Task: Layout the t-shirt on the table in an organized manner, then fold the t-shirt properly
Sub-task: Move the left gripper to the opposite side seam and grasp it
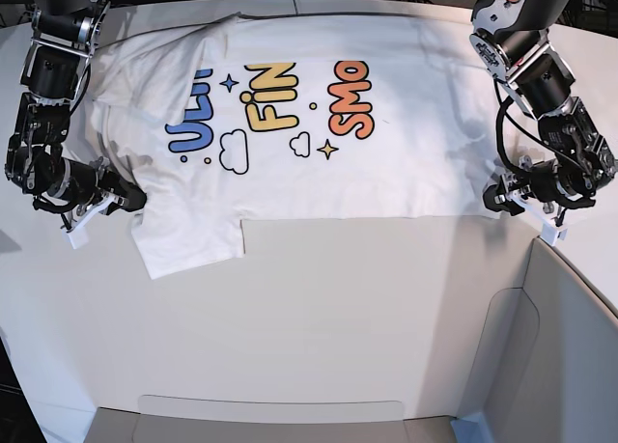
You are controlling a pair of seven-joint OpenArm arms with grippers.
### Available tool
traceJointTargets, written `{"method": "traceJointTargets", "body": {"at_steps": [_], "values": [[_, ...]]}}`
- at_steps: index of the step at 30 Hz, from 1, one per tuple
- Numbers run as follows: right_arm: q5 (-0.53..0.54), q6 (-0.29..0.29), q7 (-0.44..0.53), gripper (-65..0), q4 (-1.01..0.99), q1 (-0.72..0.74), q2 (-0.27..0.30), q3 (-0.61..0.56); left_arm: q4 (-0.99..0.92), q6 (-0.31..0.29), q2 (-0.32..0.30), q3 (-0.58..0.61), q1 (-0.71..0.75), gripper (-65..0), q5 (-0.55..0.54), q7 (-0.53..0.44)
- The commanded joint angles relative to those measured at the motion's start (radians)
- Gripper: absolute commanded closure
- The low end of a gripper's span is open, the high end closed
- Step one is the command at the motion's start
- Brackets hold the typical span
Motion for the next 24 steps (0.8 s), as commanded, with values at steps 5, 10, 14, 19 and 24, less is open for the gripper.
{"method": "traceJointTargets", "body": {"at_steps": [5, 10, 14, 19, 24], "values": [[-0.012, -0.002, -0.01, 0.0, 0.009, 0.011, 0.008, -0.001, 0.012, -0.001, 0.005, 0.005, -0.017, -30.0, -0.003, 0.01], [-0.012, -0.002, -0.01, 0.0, 0.008, 0.011, 0.008, -0.001, 0.011, -0.001, 0.005, 0.005, -0.02, -16.0, -0.003, 0.01], [-0.012, -0.002, -0.01, 0.0, 0.009, 0.011, 0.008, -0.001, 0.011, -0.001, 0.005, 0.005, -0.019, -5.9, -0.003, 0.01], [-0.012, -0.002, -0.01, 0.0, 0.011, 0.011, 0.008, -0.001, 0.011, -0.001, 0.005, 0.005, -0.016, 0.0, 0.001, 0.01], [-0.012, -0.002, -0.01, 0.0, 0.014, 0.011, 0.008, -0.001, 0.011, -0.001, 0.005, 0.005, -0.016, 0.0, 0.001, 0.01]]}}
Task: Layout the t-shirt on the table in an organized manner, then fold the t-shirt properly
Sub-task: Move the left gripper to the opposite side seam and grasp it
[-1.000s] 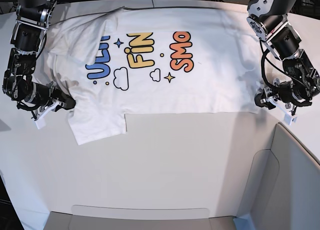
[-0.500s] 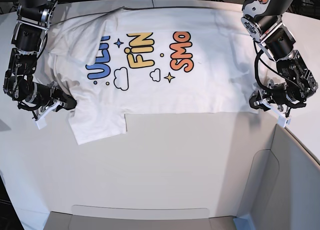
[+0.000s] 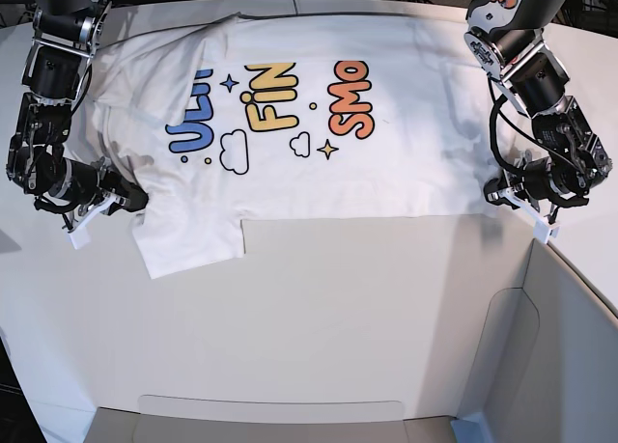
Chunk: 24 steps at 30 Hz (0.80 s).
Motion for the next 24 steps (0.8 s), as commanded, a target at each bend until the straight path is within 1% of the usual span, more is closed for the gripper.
{"method": "traceJointTargets", "body": {"at_steps": [1, 10, 22, 24], "values": [[-0.01, -0.002, -0.01, 0.0, 0.012, 0.011, 0.013, -0.001, 0.012, -0.001, -0.014, 0.004, -0.019, 0.0, -0.004, 0.005], [-0.01, -0.002, -0.01, 0.0, 0.013, 0.011, 0.016, -0.001, 0.016, -0.001, -0.014, 0.006, 0.009, 0.0, -0.004, 0.005], [-0.01, -0.002, -0.01, 0.0, 0.018, 0.011, 0.016, -0.001, 0.018, -0.001, -0.015, 0.006, 0.009, 0.0, -0.006, 0.005], [-0.01, -0.002, -0.03, 0.0, 0.056, 0.011, 0.017, -0.001, 0.018, -0.001, -0.017, 0.006, 0.009, 0.0, -0.006, 0.005]]}}
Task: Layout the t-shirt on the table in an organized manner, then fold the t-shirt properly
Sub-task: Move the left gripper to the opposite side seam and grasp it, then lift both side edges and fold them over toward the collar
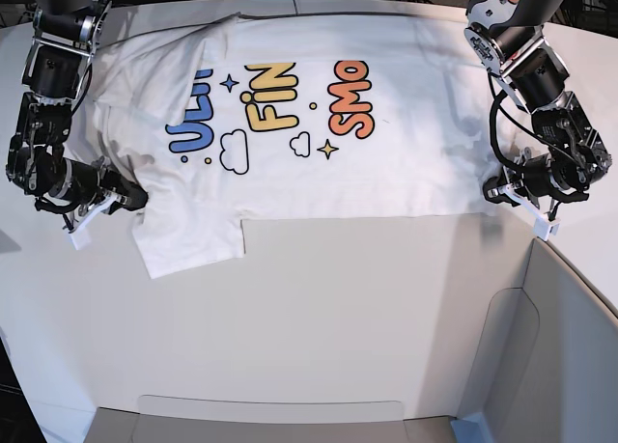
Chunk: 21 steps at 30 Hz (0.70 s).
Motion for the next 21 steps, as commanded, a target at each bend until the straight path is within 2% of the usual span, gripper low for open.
{"method": "traceJointTargets", "body": {"at_steps": [1, 6, 14, 16, 21], "values": [[0.005, -0.002, -0.018, 0.0, 0.04, 0.018, 0.018, 0.001, 0.013, -0.001, -0.015, 0.003, -0.013, 0.0, 0.017, 0.012], [0.005, -0.002, -0.074, 0.0, 0.156, -0.002, 0.018, 0.003, 0.134, -0.001, -0.014, 0.003, 0.02, 0.0, 0.017, 0.012], [0.005, -0.002, -0.074, 0.0, 0.342, -0.12, 0.024, 0.007, 0.358, -0.001, -0.011, 0.003, 0.126, 0.0, 0.017, 0.012], [0.008, -0.002, -0.071, 0.0, 0.387, -0.155, 0.042, 0.007, 0.407, -0.001, -0.011, 0.003, 0.155, 0.0, 0.016, 0.012], [0.006, -0.001, -0.066, 0.0, 0.437, -0.195, 0.044, 0.009, 0.464, -0.001, -0.011, 0.003, 0.191, 0.0, 0.016, 0.012]]}}
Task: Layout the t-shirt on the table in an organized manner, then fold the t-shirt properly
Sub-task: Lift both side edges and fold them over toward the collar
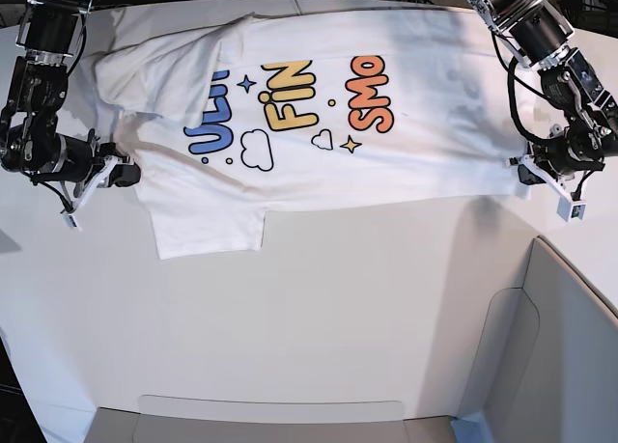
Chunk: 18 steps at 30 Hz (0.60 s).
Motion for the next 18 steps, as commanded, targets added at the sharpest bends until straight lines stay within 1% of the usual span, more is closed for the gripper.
{"method": "traceJointTargets", "body": {"at_steps": [1, 5, 7, 9, 12, 14, 18], "values": [[0.016, 0.006, 0.012, 0.0, 0.024, 0.021, 0.017, 0.006, 0.024, -0.001, -0.018, -0.001, -0.016, 0.0, -0.01, -0.014], [0.018, 0.006, 0.009, 0.0, 0.05, 0.012, 0.017, 0.006, 0.025, -0.001, -0.016, -0.001, -0.016, 0.0, -0.01, -0.014], [0.018, 0.006, 0.009, 0.0, 0.108, -0.02, 0.017, 0.007, 0.03, -0.001, -0.016, -0.001, -0.002, 0.0, -0.01, -0.014], [0.018, 0.006, 0.009, 0.0, 0.173, -0.058, 0.017, 0.009, 0.079, -0.001, -0.018, -0.001, 0.024, 0.0, -0.01, -0.014], [0.018, 0.009, 0.009, 0.0, 0.228, -0.124, 0.029, 0.059, 0.188, -0.001, -0.018, -0.001, 0.081, 0.0, -0.01, -0.014], [0.019, 0.009, 0.009, 0.0, 0.237, -0.157, 0.025, 0.101, 0.246, -0.001, -0.018, -0.001, 0.122, 0.0, -0.01, -0.014], [0.019, 0.009, 0.009, 0.0, 0.235, -0.203, 0.023, 0.179, 0.278, -0.001, -0.018, -0.001, 0.17, 0.0, -0.01, -0.014]]}}
